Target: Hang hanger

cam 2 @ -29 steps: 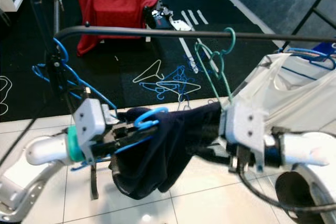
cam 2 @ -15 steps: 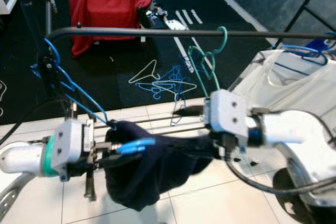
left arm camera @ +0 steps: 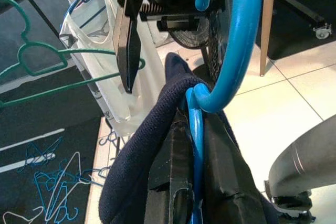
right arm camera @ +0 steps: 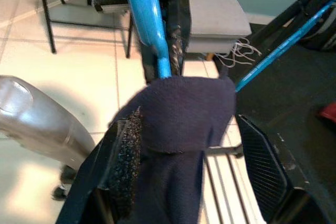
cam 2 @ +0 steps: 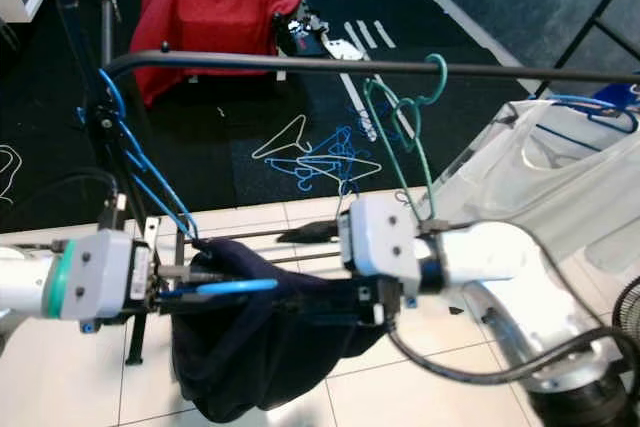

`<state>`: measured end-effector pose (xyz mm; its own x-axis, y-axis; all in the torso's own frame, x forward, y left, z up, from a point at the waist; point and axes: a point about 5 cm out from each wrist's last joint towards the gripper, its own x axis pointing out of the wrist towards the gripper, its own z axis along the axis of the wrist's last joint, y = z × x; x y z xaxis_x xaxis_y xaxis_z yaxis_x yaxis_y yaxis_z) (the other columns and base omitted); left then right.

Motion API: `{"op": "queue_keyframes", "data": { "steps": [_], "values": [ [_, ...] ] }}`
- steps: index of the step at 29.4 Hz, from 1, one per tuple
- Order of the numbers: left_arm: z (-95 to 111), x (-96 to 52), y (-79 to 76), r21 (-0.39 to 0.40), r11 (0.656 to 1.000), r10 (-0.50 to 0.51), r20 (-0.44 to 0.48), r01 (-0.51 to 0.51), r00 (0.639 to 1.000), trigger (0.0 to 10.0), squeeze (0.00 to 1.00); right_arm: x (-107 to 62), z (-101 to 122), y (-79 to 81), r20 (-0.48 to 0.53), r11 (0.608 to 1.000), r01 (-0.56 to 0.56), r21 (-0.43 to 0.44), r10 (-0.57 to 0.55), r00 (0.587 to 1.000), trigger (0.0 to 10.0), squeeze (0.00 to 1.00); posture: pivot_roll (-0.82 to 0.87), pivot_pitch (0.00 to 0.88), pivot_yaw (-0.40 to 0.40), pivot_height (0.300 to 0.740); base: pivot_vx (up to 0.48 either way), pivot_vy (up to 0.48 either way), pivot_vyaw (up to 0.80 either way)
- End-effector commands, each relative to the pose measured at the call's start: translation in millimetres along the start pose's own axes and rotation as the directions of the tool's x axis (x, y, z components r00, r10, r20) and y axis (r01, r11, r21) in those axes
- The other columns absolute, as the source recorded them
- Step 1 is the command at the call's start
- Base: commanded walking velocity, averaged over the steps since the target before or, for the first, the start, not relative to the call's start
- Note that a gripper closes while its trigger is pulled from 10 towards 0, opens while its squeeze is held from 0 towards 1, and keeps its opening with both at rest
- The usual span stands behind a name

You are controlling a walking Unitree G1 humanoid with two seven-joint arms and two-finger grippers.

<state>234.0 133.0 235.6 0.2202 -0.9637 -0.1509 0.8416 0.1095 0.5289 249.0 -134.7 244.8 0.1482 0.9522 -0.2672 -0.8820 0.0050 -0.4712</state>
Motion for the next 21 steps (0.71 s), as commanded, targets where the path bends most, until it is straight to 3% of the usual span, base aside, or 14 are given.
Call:
{"op": "queue_keyframes", "data": {
  "steps": [1, 7, 8, 9, 10, 14, 21],
  "values": [
    [6.1, -0.5, -1.5, 0.024, 0.999, -0.026, 0.030, 0.025, 0.999, 10.0, 0.00, 0.1, -3.7, -0.3, -0.018, 1.000, 0.003, -0.010, -0.003, 1.000, 10.0, 1.00, -0.02, 0.075, 0.013, 0.740, 0.000, 0.000, 0.00],
    [8.1, 0.8, -2.9, 0.027, 0.999, -0.033, 0.042, 0.032, 0.999, 10.0, 0.00, 1.1, -6.8, -3.0, -0.031, 1.000, -0.001, -0.020, 0.000, 1.000, 10.0, 1.00, -0.02, 0.075, 0.011, 0.740, 0.000, 0.000, 0.00],
    [9.8, 1.6, -3.4, 0.030, 0.999, -0.037, 0.049, 0.035, 0.998, 10.0, 0.00, 3.7, -10.3, -4.1, -0.044, 1.000, -0.010, -0.022, 0.009, 0.999, 10.0, 0.62, -0.01, 0.074, 0.005, 0.740, 0.000, 0.000, 0.00],
    [9.8, 1.6, -3.4, 0.030, 0.999, -0.037, 0.049, 0.035, 0.998, 10.0, 0.00, 3.7, -10.3, -4.1, -0.044, 1.000, -0.010, -0.022, 0.009, 0.999, 10.0, 0.62, -0.01, 0.074, 0.005, 0.740, 0.000, 0.000, 0.00],
    [11.3, 2.2, -3.7, 0.033, 0.999, -0.039, 0.053, 0.037, 0.998, 10.0, 0.00, 6.5, -13.3, -4.9, -0.054, 1.000, -0.021, -0.023, 0.020, 0.998, 10.0, 0.00, -0.01, 0.073, 0.004, 0.740, 0.000, 0.000, 0.00],
    [12.5, 2.5, -3.9, 0.037, 0.999, -0.041, 0.057, 0.039, 0.998, 10.0, 0.00, 10.9, -16.1, -7.0, -0.055, 0.999, -0.030, -0.023, 0.029, 0.998, 10.0, 0.00, 0.00, 0.071, 0.000, 0.740, 0.000, 0.000, 0.00],
    [15.9, 4.2, -3.8, 0.039, 0.998, -0.044, 0.072, 0.041, 0.996, 10.0, 0.00, 32.6, -21.1, -12.0, -0.027, 0.997, -0.067, -0.026, 0.066, 0.997, 10.0, 0.00, 0.00, 0.070, -0.001, 0.740, 0.000, 0.000, 0.00]
  ]
}}
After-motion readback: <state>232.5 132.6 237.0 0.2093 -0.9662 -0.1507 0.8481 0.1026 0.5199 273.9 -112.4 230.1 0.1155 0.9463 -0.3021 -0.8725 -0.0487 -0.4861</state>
